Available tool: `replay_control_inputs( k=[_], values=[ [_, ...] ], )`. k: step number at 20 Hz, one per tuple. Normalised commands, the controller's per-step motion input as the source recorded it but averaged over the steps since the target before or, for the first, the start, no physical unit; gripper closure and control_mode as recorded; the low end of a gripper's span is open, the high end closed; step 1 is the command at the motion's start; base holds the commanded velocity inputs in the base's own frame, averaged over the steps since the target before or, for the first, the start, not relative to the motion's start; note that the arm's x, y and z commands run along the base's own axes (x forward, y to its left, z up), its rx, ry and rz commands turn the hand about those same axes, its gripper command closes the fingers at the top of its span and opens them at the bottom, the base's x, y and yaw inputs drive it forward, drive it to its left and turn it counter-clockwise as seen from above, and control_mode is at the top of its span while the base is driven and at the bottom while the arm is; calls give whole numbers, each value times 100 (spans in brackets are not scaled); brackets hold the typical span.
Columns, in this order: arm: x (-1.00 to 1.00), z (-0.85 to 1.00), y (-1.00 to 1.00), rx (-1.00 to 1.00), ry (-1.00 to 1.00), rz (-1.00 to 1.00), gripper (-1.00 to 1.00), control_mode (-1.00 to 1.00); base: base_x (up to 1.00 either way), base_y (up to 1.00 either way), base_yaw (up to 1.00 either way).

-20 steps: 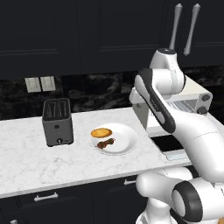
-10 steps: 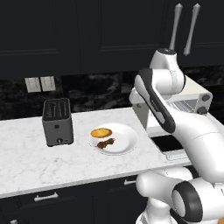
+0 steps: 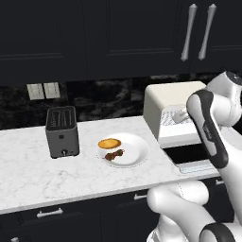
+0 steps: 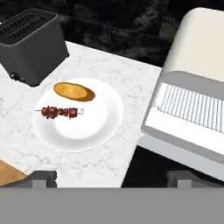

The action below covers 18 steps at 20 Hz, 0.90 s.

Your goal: Pick up the kebab skewer and baguette bread, and place them inside the toaster oven. Close the toaster oven door and start by setting the timer.

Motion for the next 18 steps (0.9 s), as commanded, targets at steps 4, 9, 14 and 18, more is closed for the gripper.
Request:
replay_control_inputs(
  k=[4,9,14,18],
  values=[
    [1,-52,-100,1,-54,36,-100,-100,0,0,0],
    [30,-51,-80,1,-34,26,-100,-100,0,0,0],
    [64,-45,-22,0,-14,5,-100,-100,0,0,0],
    [79,-20,-2,0,-12,0,-100,-100,0,0,0]
  ],
)
